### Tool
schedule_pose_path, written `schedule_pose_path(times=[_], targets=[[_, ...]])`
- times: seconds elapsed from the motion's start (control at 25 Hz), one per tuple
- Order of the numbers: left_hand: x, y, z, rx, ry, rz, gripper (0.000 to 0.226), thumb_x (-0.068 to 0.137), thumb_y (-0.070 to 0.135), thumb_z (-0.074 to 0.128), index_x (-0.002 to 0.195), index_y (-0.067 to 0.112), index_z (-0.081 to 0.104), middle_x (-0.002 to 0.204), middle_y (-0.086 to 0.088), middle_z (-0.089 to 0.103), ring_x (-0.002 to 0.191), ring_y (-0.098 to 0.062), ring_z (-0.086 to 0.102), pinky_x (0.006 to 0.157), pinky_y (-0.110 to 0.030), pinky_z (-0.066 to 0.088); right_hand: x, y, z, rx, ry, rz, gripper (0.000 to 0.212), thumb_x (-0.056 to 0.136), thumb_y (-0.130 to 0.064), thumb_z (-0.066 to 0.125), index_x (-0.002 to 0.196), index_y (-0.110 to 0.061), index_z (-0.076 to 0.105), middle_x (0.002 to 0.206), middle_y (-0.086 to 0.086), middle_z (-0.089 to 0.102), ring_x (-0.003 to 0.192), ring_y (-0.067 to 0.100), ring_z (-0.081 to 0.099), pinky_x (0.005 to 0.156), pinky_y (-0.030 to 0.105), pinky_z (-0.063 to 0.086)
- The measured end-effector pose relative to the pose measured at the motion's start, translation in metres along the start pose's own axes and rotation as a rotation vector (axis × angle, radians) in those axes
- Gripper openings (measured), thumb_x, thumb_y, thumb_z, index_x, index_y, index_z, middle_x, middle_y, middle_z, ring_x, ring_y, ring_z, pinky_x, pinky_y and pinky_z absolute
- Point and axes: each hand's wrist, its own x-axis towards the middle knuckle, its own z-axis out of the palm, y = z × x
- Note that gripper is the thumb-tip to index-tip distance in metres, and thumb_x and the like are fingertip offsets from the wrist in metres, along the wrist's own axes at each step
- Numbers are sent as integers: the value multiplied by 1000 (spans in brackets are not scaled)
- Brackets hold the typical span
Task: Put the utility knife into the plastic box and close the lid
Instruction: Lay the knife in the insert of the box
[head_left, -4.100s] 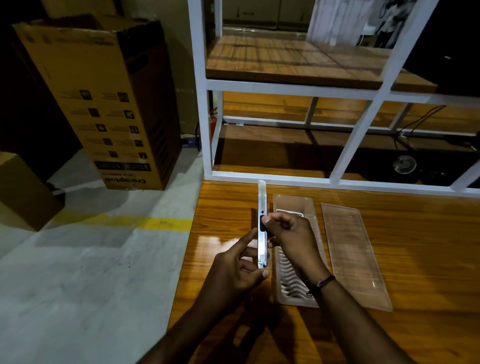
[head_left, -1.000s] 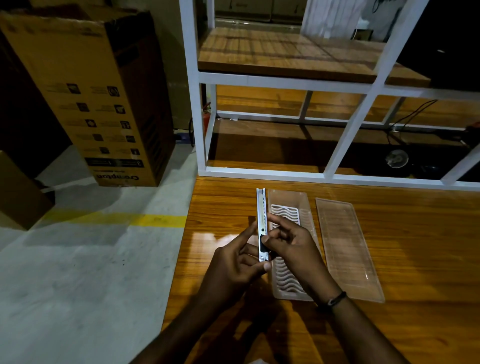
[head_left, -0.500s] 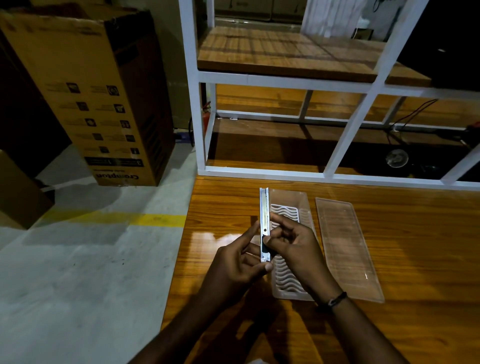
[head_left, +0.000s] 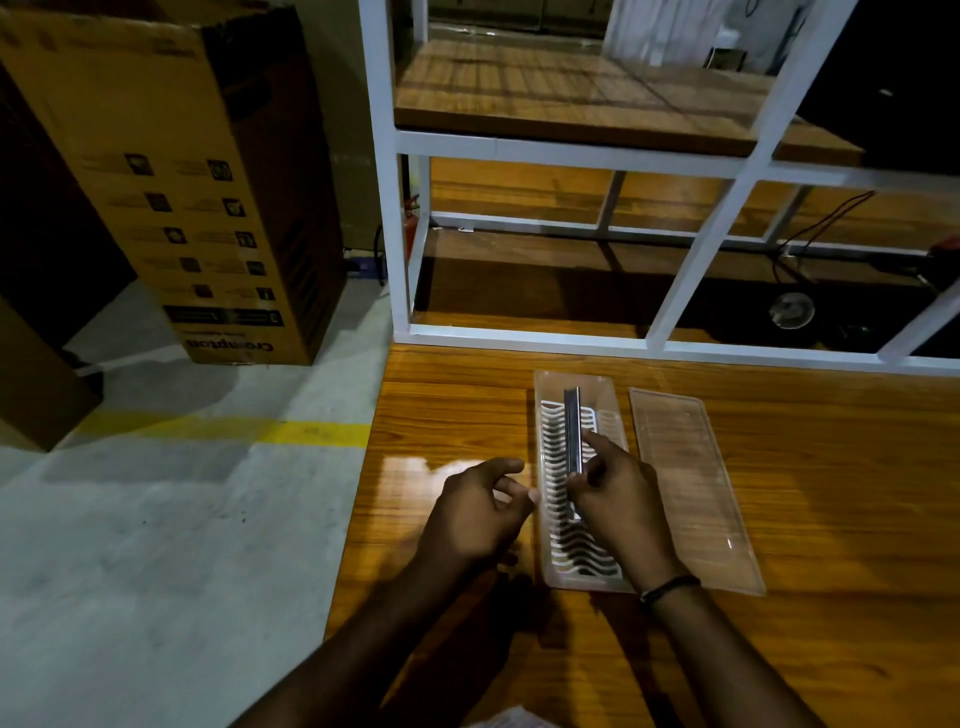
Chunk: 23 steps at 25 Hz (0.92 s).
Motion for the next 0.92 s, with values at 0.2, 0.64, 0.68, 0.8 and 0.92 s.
schedule_pose_path(times=[0.2, 0.64, 0.68, 0.8, 0.92], targets=[[13, -2, 12, 47, 1, -73, 37, 90, 42, 72, 119, 20, 70, 86, -1, 77, 62, -21, 77, 55, -39, 65, 9, 12, 16, -142, -96, 69, 44, 85, -15, 70, 128, -22, 62, 119, 5, 73, 106, 24, 70, 81, 25, 52], [21, -7, 24, -37, -22, -75, 21, 94, 29, 69, 99, 9, 68, 78, -13, 80, 67, -24, 79, 52, -25, 57, 20, 8, 25, -384, -189, 213, 37, 87, -17, 66, 120, -2, 64, 126, 22, 63, 116, 38, 62, 92, 35, 51], [21, -7, 25, -25, -20, -80, 21, 95, 30, 68, 99, 10, 67, 78, -12, 80, 67, -24, 79, 51, -25, 56, 19, 7, 25, -396, -201, 221, 39, 86, -19, 66, 122, -3, 63, 127, 21, 62, 116, 37, 62, 93, 36, 51], [22, -8, 27, 0, -28, -99, 21, 95, 34, 67, 98, 13, 65, 80, -6, 79, 72, -22, 77, 62, -32, 58, 19, 6, 26, -436, -220, 230, 39, 84, -20, 67, 119, -3, 64, 126, 21, 63, 115, 36, 63, 92, 37, 53], [24, -11, 30, 48, -38, -79, 19, 95, 38, 65, 96, 18, 63, 92, -8, 78, 84, -26, 76, 77, -41, 59, 16, 4, 25, -454, -231, 247, 39, 83, -16, 65, 119, -2, 63, 127, 21, 60, 117, 38, 61, 93, 37, 52]])
